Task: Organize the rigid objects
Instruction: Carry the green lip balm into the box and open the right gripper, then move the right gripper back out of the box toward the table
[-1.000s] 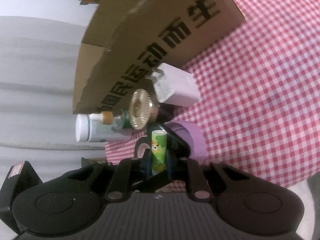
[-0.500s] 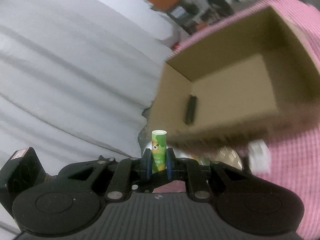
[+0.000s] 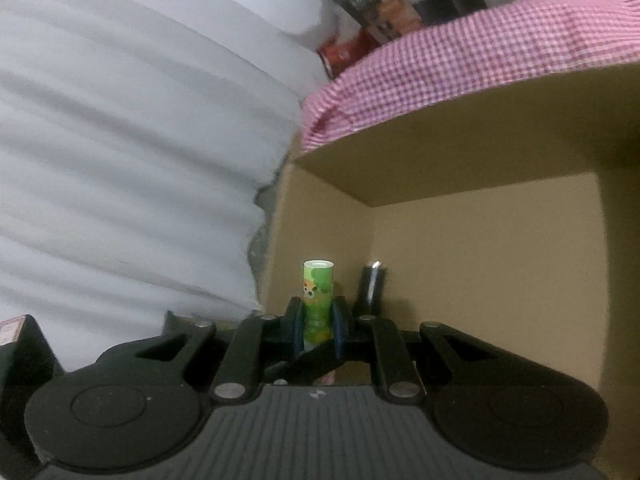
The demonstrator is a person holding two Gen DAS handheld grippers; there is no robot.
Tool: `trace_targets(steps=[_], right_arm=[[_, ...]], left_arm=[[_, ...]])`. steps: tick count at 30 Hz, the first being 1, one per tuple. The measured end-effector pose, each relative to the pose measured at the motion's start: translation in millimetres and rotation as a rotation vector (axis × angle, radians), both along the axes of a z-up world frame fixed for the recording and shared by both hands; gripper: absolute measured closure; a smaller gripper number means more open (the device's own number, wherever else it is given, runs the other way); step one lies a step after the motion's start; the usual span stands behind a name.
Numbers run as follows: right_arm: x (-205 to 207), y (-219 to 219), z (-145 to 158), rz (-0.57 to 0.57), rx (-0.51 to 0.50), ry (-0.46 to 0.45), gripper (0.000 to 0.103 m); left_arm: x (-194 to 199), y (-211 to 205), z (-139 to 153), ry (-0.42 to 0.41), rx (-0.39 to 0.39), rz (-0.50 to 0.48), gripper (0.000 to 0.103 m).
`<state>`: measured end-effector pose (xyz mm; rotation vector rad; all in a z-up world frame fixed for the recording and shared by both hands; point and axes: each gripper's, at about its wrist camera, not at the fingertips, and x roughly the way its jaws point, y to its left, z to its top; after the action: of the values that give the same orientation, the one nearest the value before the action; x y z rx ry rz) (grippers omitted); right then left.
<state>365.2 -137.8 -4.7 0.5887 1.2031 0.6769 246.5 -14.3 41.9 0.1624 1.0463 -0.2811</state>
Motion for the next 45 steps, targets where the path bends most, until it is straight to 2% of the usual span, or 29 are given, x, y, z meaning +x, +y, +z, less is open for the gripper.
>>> trace_targets(steps=[4,9,12,14,18,25,32,40,45], right_arm=[[29.4,12.4,-22.6,0.033,-0.047,0.043,0.086],[57.8,31.2,-41.0,0.088,-0.116,0.068,0.084],[69.2,37.9,-43.9,0.083,-0.153,0.052,0.081],[72.2,36.5,-45.0,0.071,-0.142,0.060,0.077],[72.5,26.6,-38.4,0.047,-0.114,0.045,0.077],[53.7,-1.5,-6.1,0.006,-0.066,-0.007,0.077],[8.4,-46.9,44.5,-0.050,-0.013,-0.122,0.077],[-76.3,-107.8,113.9,-0.102,0.066,-0.263,0.077],[-142.5,-148.0,158.9,-0.133,0.104,-0.361,0.077]], left_arm=[[16.2,2.2,-13.2,0.046,0.031,0.025,0.084],[26.9,1.7,-15.9,0.041,0.047,0.026,0.083],[26.0,1.5,-13.9,0.034,0.052,0.033,0.080],[25.6,2.7,-12.3,0.029,0.048,0.036,0.079],[20.6,5.0,-4.6,0.007,0.036,0.039,0.076],[-1.5,8.1,22.0,-0.064,-0.022,0.037,0.057],[-43.1,6.1,52.6,-0.149,-0.075,0.012,0.040],[-103.3,9.6,75.5,-0.225,-0.155,-0.067,0.025],[-138.2,10.8,70.9,-0.245,-0.222,-0.108,0.018]])
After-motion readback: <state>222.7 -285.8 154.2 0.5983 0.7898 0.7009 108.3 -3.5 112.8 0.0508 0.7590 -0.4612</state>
